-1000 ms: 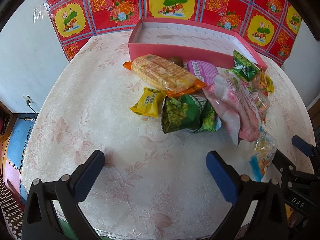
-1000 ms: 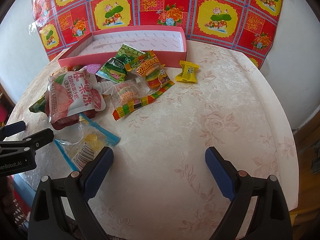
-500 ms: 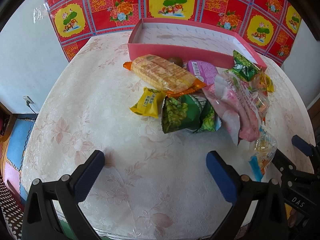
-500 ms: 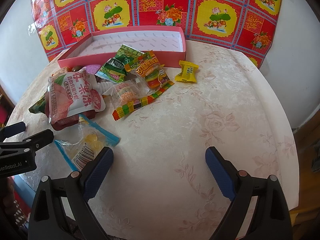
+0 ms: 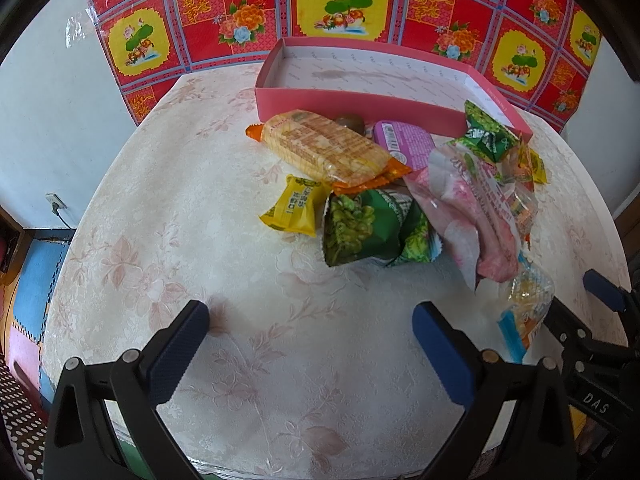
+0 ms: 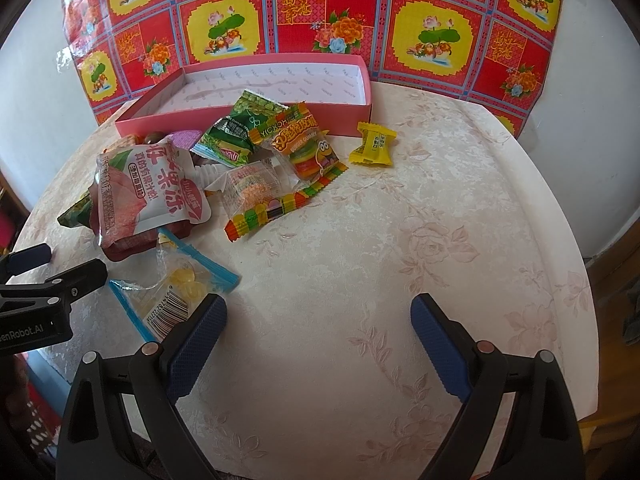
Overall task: Organize snacks
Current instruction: 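Grasp the green pea-snack bag with the left tool while the right tool grasps the clear candy bag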
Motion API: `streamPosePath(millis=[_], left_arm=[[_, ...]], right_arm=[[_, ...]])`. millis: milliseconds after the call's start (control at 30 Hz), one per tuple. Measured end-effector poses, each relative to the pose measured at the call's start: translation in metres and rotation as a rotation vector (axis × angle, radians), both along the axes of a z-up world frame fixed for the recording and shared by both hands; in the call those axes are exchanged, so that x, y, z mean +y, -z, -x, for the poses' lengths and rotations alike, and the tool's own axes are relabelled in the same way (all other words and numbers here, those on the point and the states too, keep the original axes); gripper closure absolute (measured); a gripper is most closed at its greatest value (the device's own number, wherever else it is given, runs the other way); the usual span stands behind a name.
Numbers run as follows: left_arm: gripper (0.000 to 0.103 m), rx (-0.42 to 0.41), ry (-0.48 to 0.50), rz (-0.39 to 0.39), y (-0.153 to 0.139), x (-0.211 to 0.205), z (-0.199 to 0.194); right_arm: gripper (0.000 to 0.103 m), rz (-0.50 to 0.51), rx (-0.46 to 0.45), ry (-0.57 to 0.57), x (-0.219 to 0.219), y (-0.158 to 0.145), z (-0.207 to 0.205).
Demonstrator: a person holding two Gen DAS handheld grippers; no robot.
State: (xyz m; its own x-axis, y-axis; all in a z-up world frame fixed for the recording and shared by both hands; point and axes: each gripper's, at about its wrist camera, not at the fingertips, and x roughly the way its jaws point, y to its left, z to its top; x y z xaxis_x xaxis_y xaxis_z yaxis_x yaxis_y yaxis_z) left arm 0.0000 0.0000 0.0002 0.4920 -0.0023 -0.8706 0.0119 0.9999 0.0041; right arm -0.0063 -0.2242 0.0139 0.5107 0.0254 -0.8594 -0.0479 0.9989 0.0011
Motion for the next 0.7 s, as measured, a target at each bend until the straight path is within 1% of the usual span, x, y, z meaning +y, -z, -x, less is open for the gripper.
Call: streamPosePath(millis=[200, 267, 367, 433, 533, 700], left_arm=[[0.0, 0.001, 0.014, -0.002, -0.002, -0.001, 0.0], [0.002, 0.0, 0.026, -0.002, -0.001, -0.001, -0.002], [0.008, -0.011, 0.044, 0.003, -0.004, -0.001, 0.0], [0.011, -0.016, 0.054, 0.022, -0.005, 0.0, 0.001], [0.012, -0.037, 0.063, 0.058, -0.011, 0.003, 0.002], [0.012, -0.081, 0.065, 0.074, -0.022, 0.006, 0.002]], right_arm=[[0.009, -0.004, 0.005, -0.013, 0.0, -0.002, 0.0], [0.011, -0.012, 0.007, -0.028, 0.001, -0.005, 0.0], [0.018, -0.039, 0.009, -0.046, 0.0, -0.008, 0.0], [0.02, -0.056, 0.003, -0.054, 0.0, -0.012, 0.001], [0.021, -0.066, -0.024, -0.071, 0.001, -0.02, 0.004], [0.021, -0.124, -0.048, -0.128, 0.009, -0.031, 0.008]])
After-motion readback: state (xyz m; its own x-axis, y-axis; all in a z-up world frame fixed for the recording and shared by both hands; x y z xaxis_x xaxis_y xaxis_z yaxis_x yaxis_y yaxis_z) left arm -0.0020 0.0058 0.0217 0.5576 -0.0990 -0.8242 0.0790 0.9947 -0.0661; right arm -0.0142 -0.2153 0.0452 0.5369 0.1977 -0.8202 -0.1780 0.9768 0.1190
